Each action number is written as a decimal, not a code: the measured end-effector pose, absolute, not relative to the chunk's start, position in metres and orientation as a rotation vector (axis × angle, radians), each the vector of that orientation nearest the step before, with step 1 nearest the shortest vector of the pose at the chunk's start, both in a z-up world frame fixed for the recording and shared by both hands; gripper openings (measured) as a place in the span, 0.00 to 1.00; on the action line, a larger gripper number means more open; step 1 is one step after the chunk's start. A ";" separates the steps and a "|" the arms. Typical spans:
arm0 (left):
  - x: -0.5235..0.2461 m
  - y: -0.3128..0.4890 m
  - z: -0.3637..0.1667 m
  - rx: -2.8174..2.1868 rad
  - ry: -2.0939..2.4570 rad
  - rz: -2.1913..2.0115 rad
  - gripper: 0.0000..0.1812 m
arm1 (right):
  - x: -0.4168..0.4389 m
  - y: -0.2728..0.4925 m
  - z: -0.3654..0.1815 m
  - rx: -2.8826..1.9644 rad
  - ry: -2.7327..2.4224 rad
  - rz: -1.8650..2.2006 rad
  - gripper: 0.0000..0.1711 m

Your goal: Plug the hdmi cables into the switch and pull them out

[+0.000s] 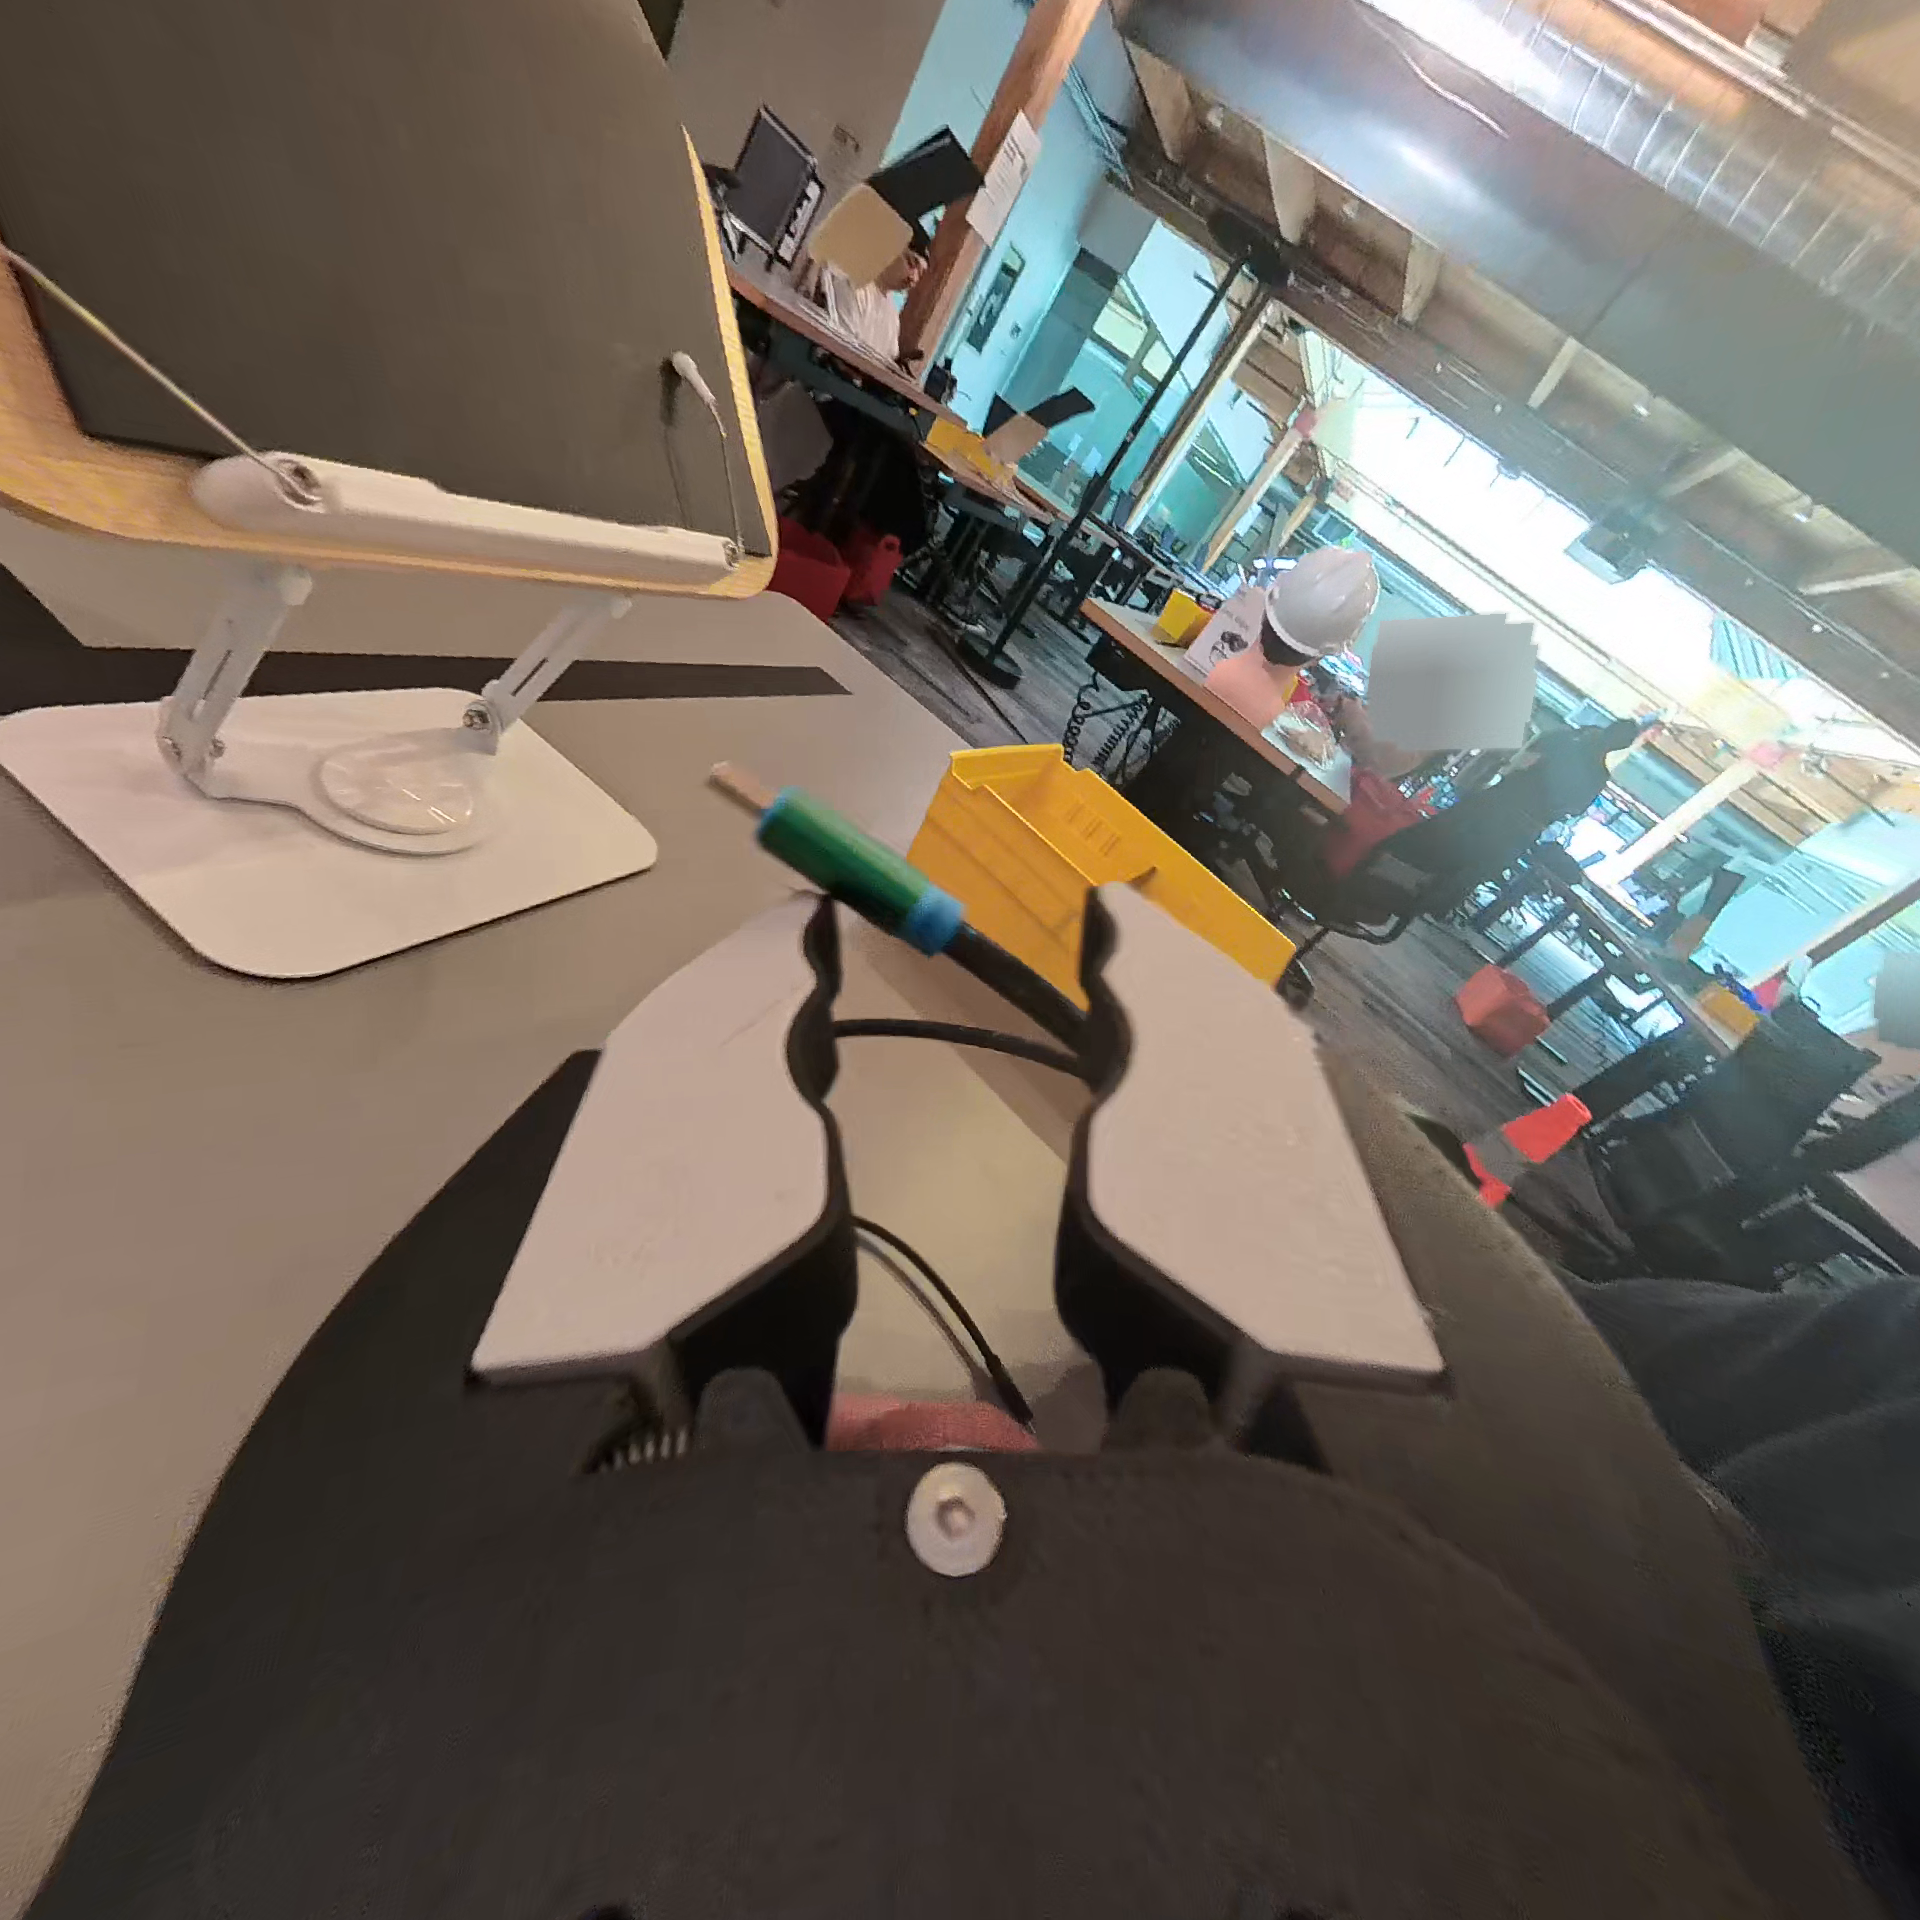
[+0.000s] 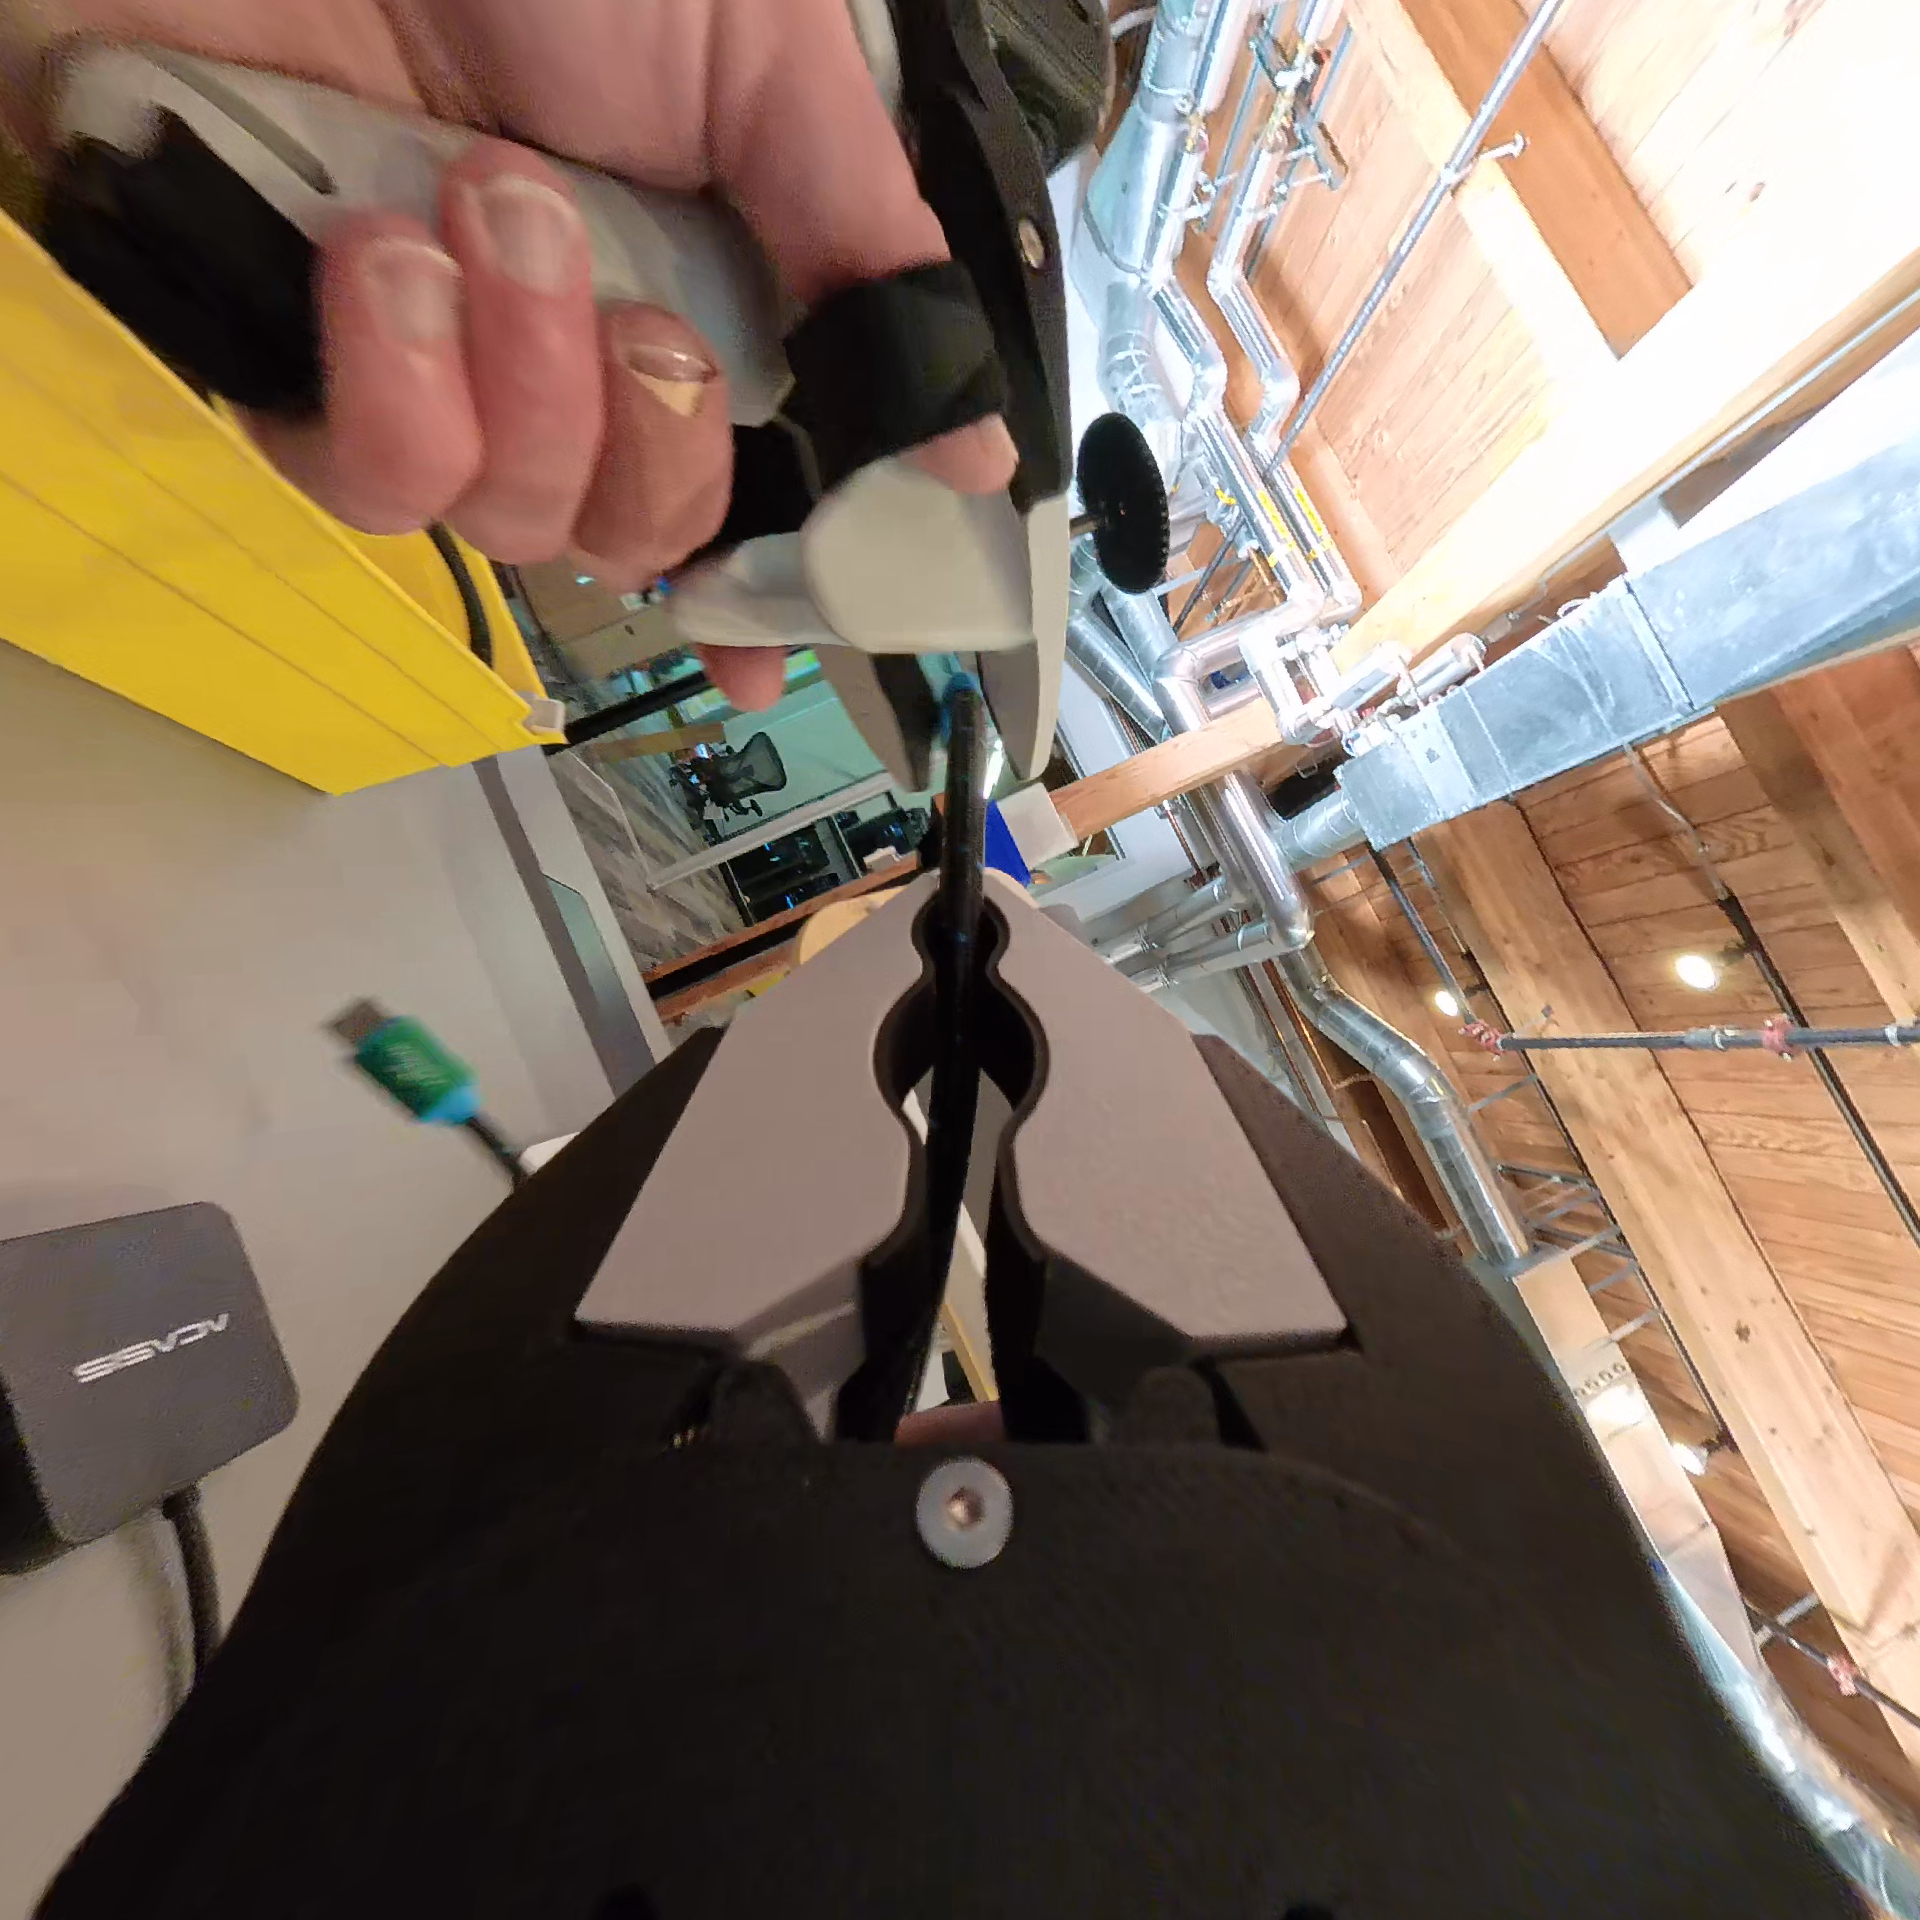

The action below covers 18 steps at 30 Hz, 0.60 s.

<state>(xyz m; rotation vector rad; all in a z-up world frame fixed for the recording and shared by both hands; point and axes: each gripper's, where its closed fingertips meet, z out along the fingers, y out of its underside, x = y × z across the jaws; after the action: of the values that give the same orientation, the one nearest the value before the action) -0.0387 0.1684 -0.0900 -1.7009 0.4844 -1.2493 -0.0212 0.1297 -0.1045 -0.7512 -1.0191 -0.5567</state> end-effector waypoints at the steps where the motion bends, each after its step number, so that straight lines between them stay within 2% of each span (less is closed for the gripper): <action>1: -0.042 0.171 -0.090 -1.697 0.468 -1.241 0.16 | -0.025 0.128 -0.108 -0.749 -1.037 -0.552 0.00; 4: -0.047 0.171 -0.090 -1.706 0.472 -1.215 0.10 | -0.038 0.130 -0.130 -0.773 -1.146 -0.525 0.01; 11: -0.045 0.162 -0.079 -1.690 0.674 -1.028 0.07 | -0.033 0.112 -0.160 -0.786 -1.445 -0.231 0.18; 13: -0.050 0.163 -0.072 -1.675 0.684 -1.012 0.06 | -0.025 0.107 -0.159 -0.801 -1.488 -0.141 0.15; 18: -0.061 0.160 -0.064 -1.676 0.801 -0.863 0.06 | 0.003 0.123 -0.101 -0.901 -1.248 0.178 0.08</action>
<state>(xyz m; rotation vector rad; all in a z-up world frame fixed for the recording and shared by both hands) -0.0607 0.1600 -0.0640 -1.6764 0.8005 -0.8629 0.0029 0.1234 -0.1011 -0.9005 -1.2481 0.1781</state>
